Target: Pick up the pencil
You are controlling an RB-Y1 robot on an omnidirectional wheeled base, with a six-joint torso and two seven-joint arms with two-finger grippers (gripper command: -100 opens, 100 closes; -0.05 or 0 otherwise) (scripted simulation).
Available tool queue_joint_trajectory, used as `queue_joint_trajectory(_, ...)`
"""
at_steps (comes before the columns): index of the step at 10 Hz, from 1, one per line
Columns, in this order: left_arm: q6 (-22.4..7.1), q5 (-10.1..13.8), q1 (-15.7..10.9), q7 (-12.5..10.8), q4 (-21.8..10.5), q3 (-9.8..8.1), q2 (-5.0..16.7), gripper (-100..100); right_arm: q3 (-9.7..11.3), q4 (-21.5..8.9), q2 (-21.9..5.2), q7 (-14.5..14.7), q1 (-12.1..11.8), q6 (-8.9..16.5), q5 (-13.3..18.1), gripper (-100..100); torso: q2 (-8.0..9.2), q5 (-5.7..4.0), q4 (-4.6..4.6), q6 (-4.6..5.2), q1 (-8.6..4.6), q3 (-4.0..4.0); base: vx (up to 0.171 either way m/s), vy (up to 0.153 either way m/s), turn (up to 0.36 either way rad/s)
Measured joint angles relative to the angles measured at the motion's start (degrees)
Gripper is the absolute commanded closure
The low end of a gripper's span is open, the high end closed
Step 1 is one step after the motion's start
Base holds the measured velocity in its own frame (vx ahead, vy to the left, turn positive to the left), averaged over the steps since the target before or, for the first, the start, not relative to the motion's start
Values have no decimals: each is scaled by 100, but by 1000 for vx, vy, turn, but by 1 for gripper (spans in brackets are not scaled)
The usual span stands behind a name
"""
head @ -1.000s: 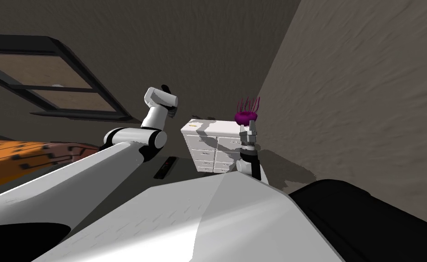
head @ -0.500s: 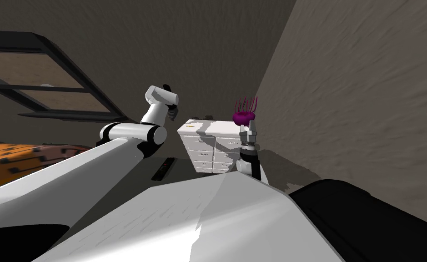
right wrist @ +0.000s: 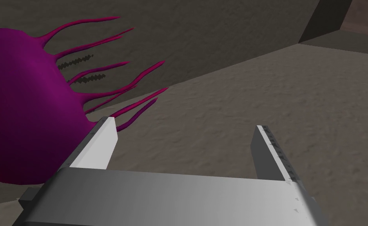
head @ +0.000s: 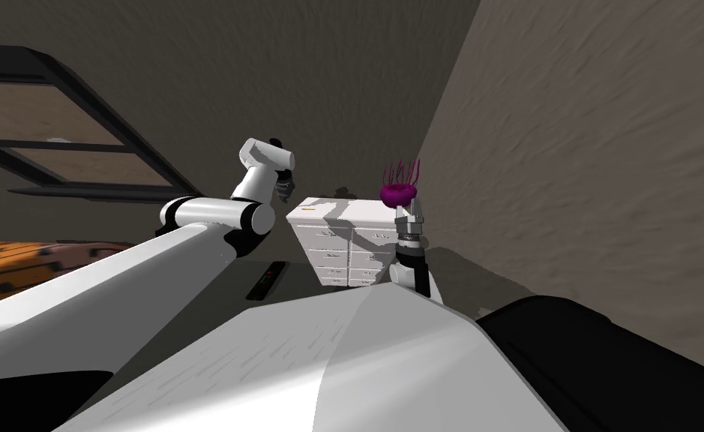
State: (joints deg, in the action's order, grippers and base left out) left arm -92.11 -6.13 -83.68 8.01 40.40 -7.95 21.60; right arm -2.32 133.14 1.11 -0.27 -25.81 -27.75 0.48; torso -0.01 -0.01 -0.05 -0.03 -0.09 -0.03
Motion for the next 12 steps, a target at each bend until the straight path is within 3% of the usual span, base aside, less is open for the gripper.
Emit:
queue_joint_trajectory(2, -239, 67, -205, -20, -350, -60, -4, -100, 0, 0, 0, 0, 0, 0, 0, 0, -2, -2, -1, 0, -9, -1, 24, -59, -47)
queue_joint_trajectory(3, -466, 110, -223, -26, -323, -97, -39, -100, 0, 0, 0, 0, 0, 0, 0, 0, -4, -4, -1, 2, -15, -2, 21, -51, -28)
queue_joint_trajectory(5, -593, 142, -440, -43, -727, -124, -25, -100, 0, 0, 0, 0, 0, 0, 0, 0, 1, 0, 0, -1, 1, 1, 15, -28, -23)
queue_joint_trajectory(9, -1077, 240, -584, -76, -1034, -204, -87, -100, 0, 0, 0, 0, 0, 0, 0, 0, 2, 0, 1, 1, -2, 1, 12, -34, -25)
queue_joint_trajectory(10, -1164, 260, -682, -87, -1202, -220, -91, -100, 0, 0, 0, 0, 0, 0, 0, 0, 2, -1, 1, 0, -4, 1, 13, -47, -38)
queue_joint_trajectory(11, -1205, 295, -890, -103, -1603, -248, -83, -100, 0, 0, 0, 0, 0, 0, 0, 0, 2, -2, 1, 1, -8, 1, 20, -36, -27)
queue_joint_trajectory(12, -1350, 316, -859, -98, -1537, -264, -92, -100, 0, 0, 0, 0, 0, 0, 0, 0, 0, 0, 0, -1, -3, 0, 20, -35, -42)
